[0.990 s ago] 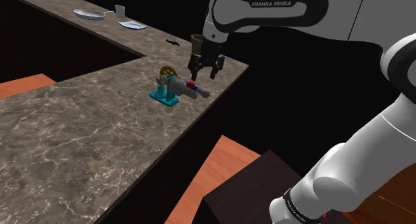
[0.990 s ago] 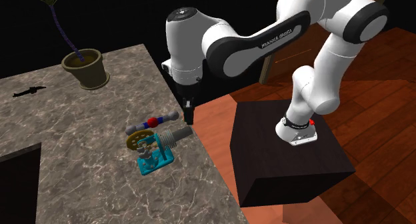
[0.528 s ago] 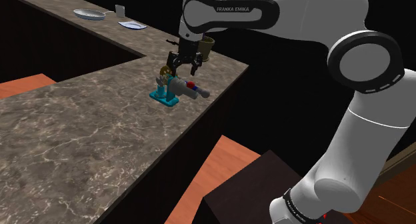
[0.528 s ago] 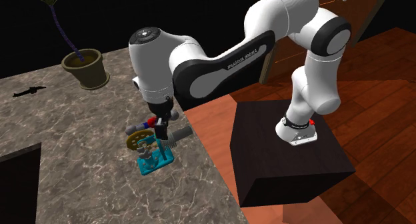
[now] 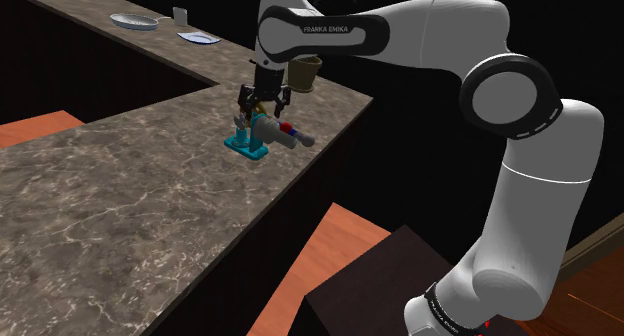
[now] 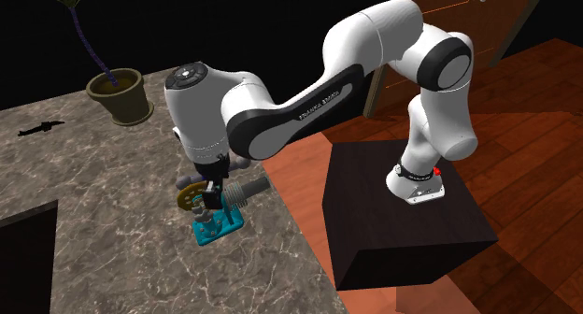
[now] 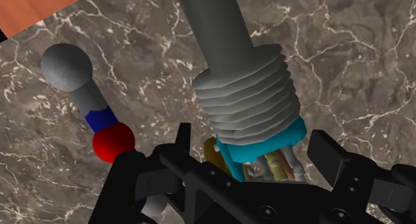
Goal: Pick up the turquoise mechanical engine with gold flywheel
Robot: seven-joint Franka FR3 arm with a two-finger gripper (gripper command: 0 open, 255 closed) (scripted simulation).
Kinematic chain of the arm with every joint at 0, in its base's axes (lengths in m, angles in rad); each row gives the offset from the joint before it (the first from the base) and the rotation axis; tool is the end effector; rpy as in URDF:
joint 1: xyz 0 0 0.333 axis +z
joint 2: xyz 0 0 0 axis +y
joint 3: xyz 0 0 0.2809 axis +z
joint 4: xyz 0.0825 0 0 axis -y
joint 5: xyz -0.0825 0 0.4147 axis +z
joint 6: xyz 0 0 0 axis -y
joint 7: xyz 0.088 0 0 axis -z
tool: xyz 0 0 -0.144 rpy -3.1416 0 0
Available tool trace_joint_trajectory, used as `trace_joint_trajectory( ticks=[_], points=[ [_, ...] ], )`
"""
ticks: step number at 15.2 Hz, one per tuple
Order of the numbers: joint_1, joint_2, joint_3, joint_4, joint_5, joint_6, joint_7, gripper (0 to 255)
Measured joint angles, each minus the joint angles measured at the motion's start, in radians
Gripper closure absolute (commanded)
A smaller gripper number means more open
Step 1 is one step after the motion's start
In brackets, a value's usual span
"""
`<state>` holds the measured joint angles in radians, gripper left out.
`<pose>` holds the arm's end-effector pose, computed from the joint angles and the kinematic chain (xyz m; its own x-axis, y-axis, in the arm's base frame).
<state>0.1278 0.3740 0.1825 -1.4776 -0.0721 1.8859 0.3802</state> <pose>0.6663 0.1923 0.3913 0.9973 -0.0628 0.0388 -0.0623 -0.9980 -0.0122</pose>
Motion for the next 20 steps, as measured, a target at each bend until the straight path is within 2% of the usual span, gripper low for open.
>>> trace_joint_trajectory(
  ticks=[3, 4, 14, 20],
  points=[
    [0.0, 0.006, -0.001, -0.03, -0.002, 0.036, 0.002, 0],
    [0.0, 0.007, -0.001, -0.033, -0.002, 0.04, 0.003, 255],
    [0.0, 0.006, -0.001, -0.037, -0.003, 0.045, 0.003, 255],
    [0.002, 0.002, 0.001, 0.019, 0.0, -0.018, 0.001, 255]
  ],
)
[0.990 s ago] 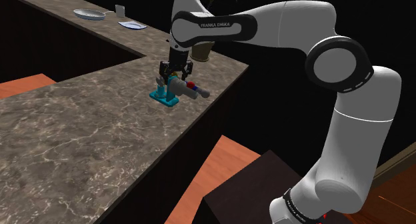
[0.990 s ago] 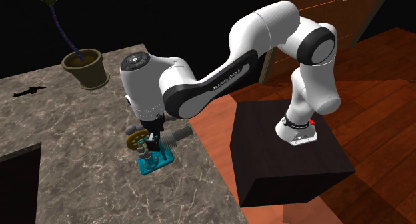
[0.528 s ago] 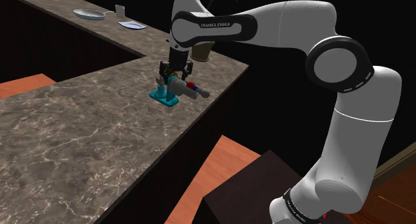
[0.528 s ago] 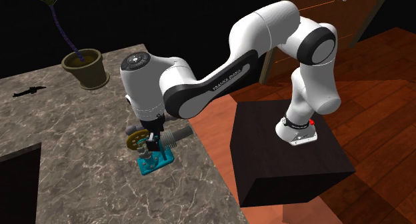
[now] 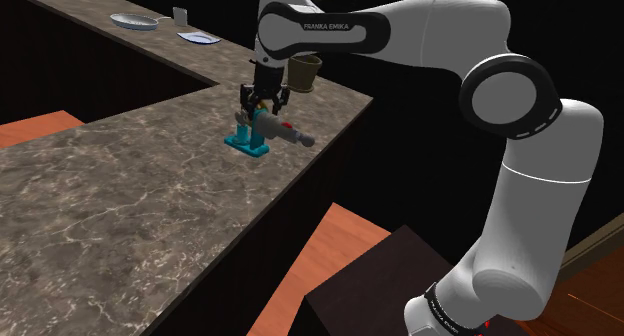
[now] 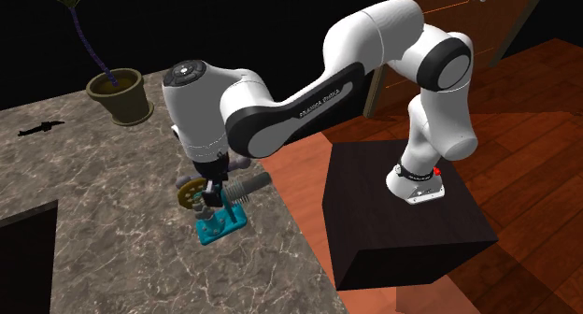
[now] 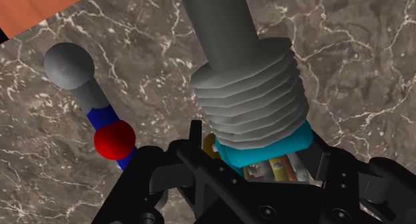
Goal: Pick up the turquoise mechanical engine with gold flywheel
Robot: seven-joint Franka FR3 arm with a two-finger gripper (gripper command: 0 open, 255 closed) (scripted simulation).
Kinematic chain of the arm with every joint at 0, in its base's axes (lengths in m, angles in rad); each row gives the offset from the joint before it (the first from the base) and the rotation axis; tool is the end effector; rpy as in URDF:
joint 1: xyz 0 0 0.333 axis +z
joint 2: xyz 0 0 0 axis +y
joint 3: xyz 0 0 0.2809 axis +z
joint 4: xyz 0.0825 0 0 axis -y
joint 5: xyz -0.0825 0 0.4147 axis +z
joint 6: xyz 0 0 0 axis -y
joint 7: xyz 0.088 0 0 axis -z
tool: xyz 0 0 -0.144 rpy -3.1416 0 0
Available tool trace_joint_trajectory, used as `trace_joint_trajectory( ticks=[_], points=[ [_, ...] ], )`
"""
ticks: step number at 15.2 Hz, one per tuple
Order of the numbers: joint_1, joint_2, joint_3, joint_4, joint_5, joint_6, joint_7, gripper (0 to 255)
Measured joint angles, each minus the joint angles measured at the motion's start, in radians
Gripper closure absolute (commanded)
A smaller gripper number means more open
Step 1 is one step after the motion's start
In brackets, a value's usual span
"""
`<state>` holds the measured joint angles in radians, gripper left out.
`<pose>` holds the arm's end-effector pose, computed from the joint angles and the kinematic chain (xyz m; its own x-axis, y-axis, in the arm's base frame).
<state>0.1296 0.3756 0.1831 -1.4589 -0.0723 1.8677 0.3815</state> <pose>0.6667 0.1933 0.3982 0.9973 -0.0630 0.0378 -0.0625 -0.9980 -0.0118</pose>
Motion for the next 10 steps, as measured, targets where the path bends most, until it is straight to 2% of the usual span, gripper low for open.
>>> trace_joint_trajectory(
  ticks=[10],
  points=[
    [0.006, 0.004, 0.002, 0.136, 0.0, -0.132, -0.002, 255]
  ],
)
